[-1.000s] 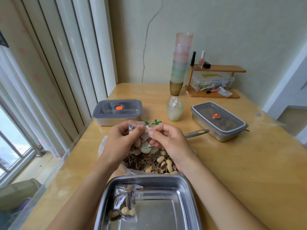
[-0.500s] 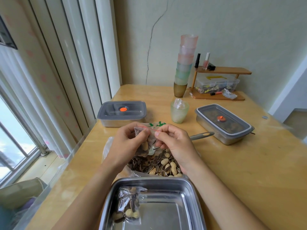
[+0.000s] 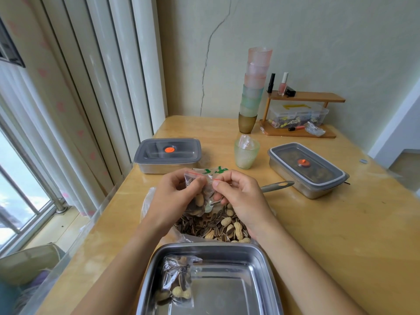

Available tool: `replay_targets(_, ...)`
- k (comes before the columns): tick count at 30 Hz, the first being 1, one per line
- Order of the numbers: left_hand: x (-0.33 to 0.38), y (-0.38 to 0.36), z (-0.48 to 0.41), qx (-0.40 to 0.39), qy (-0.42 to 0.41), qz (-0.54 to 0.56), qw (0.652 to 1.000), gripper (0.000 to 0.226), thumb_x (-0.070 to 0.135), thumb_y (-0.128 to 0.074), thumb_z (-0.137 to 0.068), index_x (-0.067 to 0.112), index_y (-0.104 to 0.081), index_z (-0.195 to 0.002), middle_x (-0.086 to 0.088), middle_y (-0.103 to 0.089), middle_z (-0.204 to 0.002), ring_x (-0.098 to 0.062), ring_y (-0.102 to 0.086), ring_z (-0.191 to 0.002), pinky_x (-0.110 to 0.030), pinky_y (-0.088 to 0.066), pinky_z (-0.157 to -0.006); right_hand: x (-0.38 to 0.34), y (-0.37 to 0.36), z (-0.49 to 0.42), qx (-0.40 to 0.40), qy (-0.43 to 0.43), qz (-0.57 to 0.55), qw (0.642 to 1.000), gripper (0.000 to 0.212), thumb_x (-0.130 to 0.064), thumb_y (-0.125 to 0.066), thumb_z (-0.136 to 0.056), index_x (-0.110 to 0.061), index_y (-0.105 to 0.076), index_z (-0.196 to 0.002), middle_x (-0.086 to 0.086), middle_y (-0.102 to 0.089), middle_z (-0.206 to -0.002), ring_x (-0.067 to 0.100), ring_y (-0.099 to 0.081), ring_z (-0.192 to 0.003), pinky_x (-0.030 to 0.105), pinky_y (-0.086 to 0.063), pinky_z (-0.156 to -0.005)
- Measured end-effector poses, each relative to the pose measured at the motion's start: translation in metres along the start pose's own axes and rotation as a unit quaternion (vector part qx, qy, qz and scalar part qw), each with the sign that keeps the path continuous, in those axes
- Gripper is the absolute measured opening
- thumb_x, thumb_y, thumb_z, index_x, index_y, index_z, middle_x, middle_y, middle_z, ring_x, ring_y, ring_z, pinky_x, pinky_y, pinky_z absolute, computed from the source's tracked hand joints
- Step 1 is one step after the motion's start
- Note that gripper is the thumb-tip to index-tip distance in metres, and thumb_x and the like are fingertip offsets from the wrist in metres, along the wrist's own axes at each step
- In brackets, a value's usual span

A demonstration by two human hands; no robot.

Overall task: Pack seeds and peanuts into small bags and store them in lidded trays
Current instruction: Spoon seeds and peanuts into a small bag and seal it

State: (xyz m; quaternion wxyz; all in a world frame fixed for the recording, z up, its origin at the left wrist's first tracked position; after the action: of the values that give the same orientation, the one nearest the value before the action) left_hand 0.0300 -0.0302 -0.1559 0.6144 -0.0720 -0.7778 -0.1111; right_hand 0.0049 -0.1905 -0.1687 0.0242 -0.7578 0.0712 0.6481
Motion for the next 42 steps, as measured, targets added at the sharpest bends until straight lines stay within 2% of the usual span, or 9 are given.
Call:
replay_targets(5, 0.0019, -0.0003, 0.0008, 0.007, -0.008, -0.008, 1.0, 0.014, 0.016, -0.064, -0.1, 0.012, -0.076, -0.094, -0.028, -0.071, -0.083, -0.047, -0.066, -0.08, -0.036, -0.059, -0.064, 0.0006, 0.0006, 0.0002, 0.011, 0.007, 0.006, 1.0, 0.009, -0.007, -0.069, -0.096, -0.01, -0.071, -0.088, -0.006, -0.068, -0.071, 0.006, -0.065, -0.067, 0.018, -0.05, -0.062)
replay_targets(10, 0.0014, 0.0015, 0.0007, 0.012, -0.011, -0.016, 1.0, 0.016, 0.02, -0.066, -0.1, 0.016, -0.077, -0.089, -0.024, -0.072, -0.083, -0.043, -0.068, -0.078, -0.052, -0.06, -0.07, 0.0016, -0.0012, 0.0006, -0.009, -0.006, 0.009, 1.0, 0.008, -0.01, -0.067, -0.098, -0.012, -0.072, -0.091, -0.004, -0.069, -0.074, 0.009, -0.067, -0.071, 0.02, -0.051, -0.064)
replay_targets(16, 0.0003, 0.0008, 0.0008, 0.005, -0.008, -0.024, 1.0, 0.016, 0.018, -0.065, -0.1, 0.011, -0.074, -0.089, -0.025, -0.07, -0.081, -0.04, -0.065, -0.071, -0.043, -0.057, -0.062, 0.0023, -0.0044, 0.0012, -0.039, -0.025, -0.013, 0.999, 0.006, -0.013, -0.067, -0.099, -0.01, -0.071, -0.096, -0.002, -0.068, -0.077, 0.013, -0.065, -0.074, 0.024, -0.051, -0.063)
replay_targets(18, -0.0007, -0.0003, 0.0005, -0.001, -0.004, -0.019, 1.0, 0.015, 0.017, -0.065, -0.1, 0.009, -0.074, -0.09, -0.027, -0.068, -0.079, -0.03, -0.062, -0.066, -0.038, -0.055, -0.06, 0.001, -0.0044, 0.0011, -0.034, -0.016, -0.006, 0.999, 0.006, -0.013, -0.068, -0.098, -0.01, -0.071, -0.094, -0.006, -0.067, -0.073, 0.01, -0.064, -0.07, 0.022, -0.05, -0.062)
replay_targets(25, 0.0003, -0.0057, 0.0021, -0.032, -0.003, 0.001, 0.999, 0.013, 0.018, -0.064, -0.101, 0.018, -0.076, -0.096, -0.025, -0.07, -0.086, -0.028, -0.067, -0.073, -0.046, -0.061, -0.065, 0.0004, -0.0012, 0.0006, -0.015, -0.003, -0.001, 1.0, 0.006, -0.01, -0.068, -0.097, -0.01, -0.072, -0.093, -0.008, -0.069, -0.072, 0.005, -0.063, -0.066, 0.018, -0.049, -0.06)
replay_targets(32, -0.0005, -0.0039, 0.002, -0.023, 0.008, 0.015, 1.0, 0.016, 0.01, -0.061, -0.101, 0.012, -0.074, -0.093, -0.014, -0.067, -0.07, -0.021, -0.061, -0.061, -0.031, -0.055, -0.055, -0.0027, -0.0039, 0.0016, -0.026, 0.013, 0.0, 1.0, 0.012, -0.004, -0.067, -0.097, -0.011, -0.068, -0.087, -0.01, -0.065, -0.068, 0.003, -0.061, -0.065, 0.017, -0.049, -0.062)
replay_targets(36, -0.0014, -0.0045, 0.0018, -0.025, 0.008, 0.017, 1.0, 0.014, 0.011, -0.062, -0.101, 0.012, -0.074, -0.094, -0.027, -0.069, -0.082, -0.025, -0.064, -0.068, -0.035, -0.059, -0.059, -0.0052, -0.005, 0.0024, -0.024, 0.02, -0.002, 1.0, 0.013, -0.004, -0.066, -0.097, -0.011, -0.067, -0.086, -0.008, -0.065, -0.071, 0.003, -0.061, -0.066, 0.016, -0.049, -0.062)
replay_targets(39, -0.0008, -0.0034, 0.0011, -0.021, 0.002, 0.015, 1.0, 0.015, 0.012, -0.065, -0.1, 0.018, -0.076, -0.092, -0.018, -0.072, -0.085, -0.021, -0.066, -0.072, -0.04, -0.059, -0.065, -0.0033, -0.0042, 0.0018, -0.02, 0.008, 0.001, 1.0, 0.014, -0.006, -0.066, -0.098, -0.014, -0.068, -0.087, -0.01, -0.065, -0.069, 0.004, -0.061, -0.067, 0.018, -0.049, -0.062)
replay_targets(42, 0.0001, -0.0025, 0.0017, -0.017, 0.002, 0.013, 1.0, 0.016, 0.013, -0.065, -0.099, 0.019, -0.077, -0.091, -0.019, -0.073, -0.09, -0.025, -0.069, -0.078, -0.044, -0.061, -0.068, -0.0017, -0.0052, 0.0025, -0.036, -0.002, -0.006, 0.999, 0.008, -0.008, -0.065, -0.098, -0.013, -0.067, -0.091, -0.011, -0.064, -0.073, 0.005, -0.06, -0.072, 0.019, -0.049, -0.064)
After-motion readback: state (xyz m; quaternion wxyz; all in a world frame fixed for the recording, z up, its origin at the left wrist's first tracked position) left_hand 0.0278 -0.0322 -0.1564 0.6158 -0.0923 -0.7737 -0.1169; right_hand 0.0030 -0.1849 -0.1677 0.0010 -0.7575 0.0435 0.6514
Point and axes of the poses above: each hand's wrist, its own z-axis away from the middle knuckle, its own y-axis out of the back of the hand, x = y × z, the point moved 7 cm from there along -z, towards the middle knuckle
